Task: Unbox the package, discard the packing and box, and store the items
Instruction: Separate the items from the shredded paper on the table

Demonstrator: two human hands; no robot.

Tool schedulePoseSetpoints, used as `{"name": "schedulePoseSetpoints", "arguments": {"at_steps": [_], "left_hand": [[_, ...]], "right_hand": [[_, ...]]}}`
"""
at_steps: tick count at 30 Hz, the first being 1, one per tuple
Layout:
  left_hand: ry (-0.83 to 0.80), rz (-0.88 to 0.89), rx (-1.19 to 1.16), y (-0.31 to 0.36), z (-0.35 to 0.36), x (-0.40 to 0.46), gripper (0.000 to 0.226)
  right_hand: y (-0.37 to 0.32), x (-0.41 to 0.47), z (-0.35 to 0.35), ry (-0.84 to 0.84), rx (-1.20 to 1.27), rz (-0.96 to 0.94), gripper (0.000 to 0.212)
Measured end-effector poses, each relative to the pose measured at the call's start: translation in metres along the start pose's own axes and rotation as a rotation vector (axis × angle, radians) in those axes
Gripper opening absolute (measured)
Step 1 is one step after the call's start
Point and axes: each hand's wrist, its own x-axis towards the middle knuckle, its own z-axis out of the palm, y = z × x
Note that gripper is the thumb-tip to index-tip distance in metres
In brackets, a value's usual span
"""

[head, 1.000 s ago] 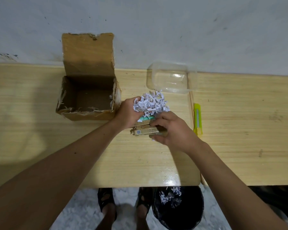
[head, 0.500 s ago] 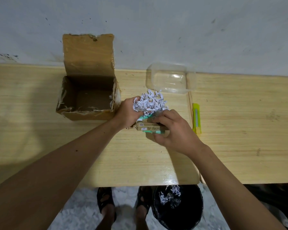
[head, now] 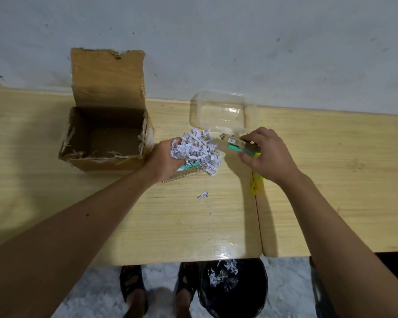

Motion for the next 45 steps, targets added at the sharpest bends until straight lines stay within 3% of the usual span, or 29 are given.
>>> {"name": "schedulePoseSetpoints", "arguments": {"at_steps": [5, 18, 23, 28, 32, 45], "left_hand": [[-0.015, 0.029, 0.04, -0.004, 0.0, 0.002, 0.038], [0.003, 0.033, 0.076, -0.006, 0.001, 0.005, 0.049], [-0.003, 0.03, 0.053, -0.006, 0.0, 0.004, 0.046], [0.013, -0.015, 0.023, -0.003, 0.0, 0.004, 0.051], [0.016, 0.015, 0.025, -0.002, -0.001, 0.003, 0.038], [0.0, 0.102, 0.038, -0.003, -0.002, 0.005, 0.038]], "right_hand": [[0.013, 0.016, 0.024, -0.074, -0.078, 0.018, 0.044], [0.01, 0.009, 0.036, 0.216, 0.016, 0.039, 0.032], [-0.023, -0.005, 0.027, 0.222, 0.366, -0.014, 0.023], [-0.065, -0.019, 0.036, -0.069, 0.721, -0.028, 0.018], [-0.068, -0.018, 0.053, -0.161, 0.634, -0.086, 0.023], [-0.056, 0.003, 0.088, -0.192, 0.22, -0.226, 0.046]]}}
